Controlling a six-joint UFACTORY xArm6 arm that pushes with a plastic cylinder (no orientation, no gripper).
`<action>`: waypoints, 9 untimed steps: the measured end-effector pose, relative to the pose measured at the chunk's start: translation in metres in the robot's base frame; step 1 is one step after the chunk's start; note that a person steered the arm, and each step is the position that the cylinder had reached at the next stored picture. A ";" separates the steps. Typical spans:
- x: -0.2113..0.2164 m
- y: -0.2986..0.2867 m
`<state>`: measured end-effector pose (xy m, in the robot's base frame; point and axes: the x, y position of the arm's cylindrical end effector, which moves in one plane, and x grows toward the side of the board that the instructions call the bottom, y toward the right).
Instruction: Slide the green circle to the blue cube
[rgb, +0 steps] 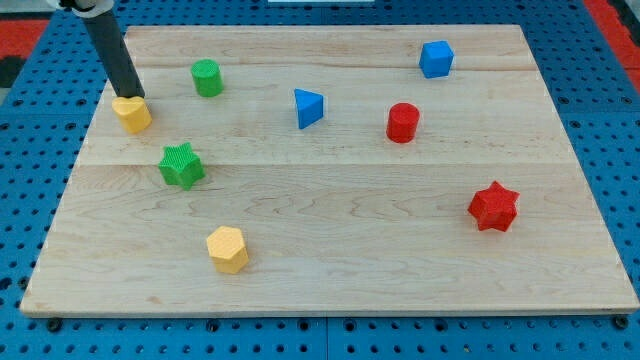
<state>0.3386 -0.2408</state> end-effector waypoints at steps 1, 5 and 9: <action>0.001 0.001; -0.008 0.045; -0.040 0.157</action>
<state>0.2990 -0.0840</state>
